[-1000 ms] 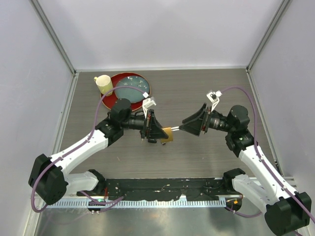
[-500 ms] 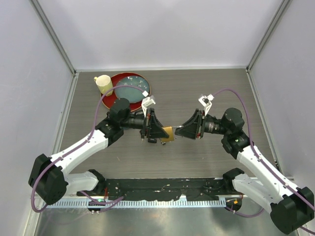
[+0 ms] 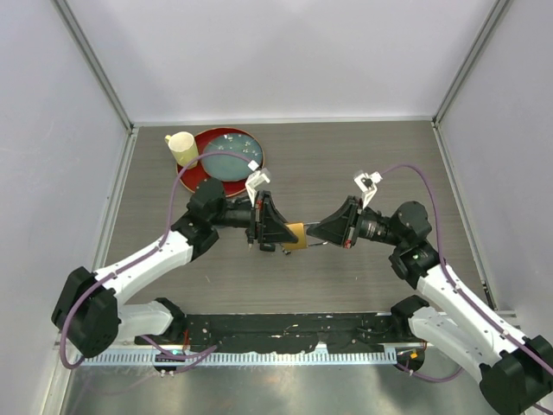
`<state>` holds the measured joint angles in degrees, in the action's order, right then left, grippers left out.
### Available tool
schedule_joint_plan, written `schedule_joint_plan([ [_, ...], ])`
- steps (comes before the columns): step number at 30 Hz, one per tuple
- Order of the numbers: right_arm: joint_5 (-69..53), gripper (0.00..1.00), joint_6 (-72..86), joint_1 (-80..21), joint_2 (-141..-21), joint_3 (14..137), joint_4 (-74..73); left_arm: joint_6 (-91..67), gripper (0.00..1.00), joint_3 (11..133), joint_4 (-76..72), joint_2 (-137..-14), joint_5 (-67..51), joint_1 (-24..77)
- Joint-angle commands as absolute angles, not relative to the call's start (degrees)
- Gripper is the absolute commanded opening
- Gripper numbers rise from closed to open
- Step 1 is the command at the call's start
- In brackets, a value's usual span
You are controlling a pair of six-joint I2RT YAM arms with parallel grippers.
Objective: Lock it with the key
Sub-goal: Lock the lock.
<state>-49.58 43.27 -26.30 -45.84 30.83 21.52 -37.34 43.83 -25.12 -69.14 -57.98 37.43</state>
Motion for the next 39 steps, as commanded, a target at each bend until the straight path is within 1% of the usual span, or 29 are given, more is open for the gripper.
schedule_joint_plan([
  [1, -40.54, 0.01, 48.33, -26.54, -42.46, 27.25, 31.45, -45.34, 0.14, 43.77, -44.54, -69.61, -55.99, 37.53],
  [3, -38.77, 0.01, 51.58, -26.54, -40.88, 25.59, 35.05, -47.79, 0.18, 43.42, -46.92, -70.40, -55.99, 37.53],
  [4, -37.28, 0.01, 52.29, -26.54, -40.35, 25.23, 36.11, -48.60, 0.22, 42.81, -49.89, -70.75, -55.90, 37.53],
  [6, -35.69, 0.01, 53.79, -26.63, -39.38, 24.26, 37.78, -50.18, 0.25, 42.37, -52.37, -71.28, -55.64, 37.53],
  [8, -33.76, 0.01, 53.88, -26.54, -38.32, 24.00, 37.88, -50.71, 0.28, 41.93, -54.13, -71.63, -54.76, 37.53],
  [9, -33.23, 0.01, 54.05, -26.54, -37.97, 23.99, 37.97, -52.11, 0.32, 41.84, -56.23, -72.41, -54.41, 37.53],
  [12, -32.17, 0.01, 53.97, -26.63, -37.27, 24.08, 37.88, -54.40, 0.39, 41.75, -60.80, -74.08, -54.58, 37.53],
  [14, -32.08, 0.01, 54.05, -26.72, -37.62, 24.17, 37.88, -55.46, 0.39, 41.92, -61.96, -74.79, -54.67, 37.53],
  [15, -32.17, 0.01, 53.97, -26.63, -37.79, 24.26, 37.88, -55.55, 0.35, 42.01, -62.31, -75.32, -54.58, 37.62],
  [17, -32.34, 0.01, 54.40, -26.63, -38.23, 24.34, 38.40, -55.98, 0.34, 42.63, -62.40, -75.85, -54.67, 37.53],
  [20, -31.56, 0.01, 54.40, -26.54, -37.79, 24.34, 38.50, -56.34, 0.35, 43.15, -62.75, -76.90, -55.02, 37.53],
  [25, -31.64, 0.01, 54.23, -26.72, -38.23, 24.87, 38.41, -56.60, 0.41, 43.50, -63.28, -78.13, -55.11, 37.62],
  [31, -31.90, 0.01, 54.58, -26.54, -38.67, 25.13, 39.11, -57.04, 0.42, 44.03, -63.98, -79.54, -55.46, 37.62],
  [34, -32.08, 0.01, 54.58, -26.54, -38.58, 25.23, 39.20, -57.04, 0.34, 44.21, -63.99, -80.24, -55.55, 37.62],
  [35, -31.99, 0.01, 54.67, -26.54, -38.58, 25.22, 39.20, -56.95, 0.23, 44.30, -64.07, -80.59, -55.55, 37.62],
  [37, -31.64, 0.01, 54.75, -26.63, -38.15, 25.31, 39.20, -57.48, 0.12, 44.73, -63.98, -80.95, -55.90, 37.62],
  [38, -31.55, 0.01, 54.84, -26.54, -38.23, 25.31, 39.11, -57.57, 0.00, 44.91, -64.16, -81.30, -55.90, 37.62],
  [39, -31.55, 0.01, 54.84, -26.54, -38.41, 25.23, 39.20, -57.74, 0.00, 44.91, -64.25, -81.30, -55.81, 37.62],
])
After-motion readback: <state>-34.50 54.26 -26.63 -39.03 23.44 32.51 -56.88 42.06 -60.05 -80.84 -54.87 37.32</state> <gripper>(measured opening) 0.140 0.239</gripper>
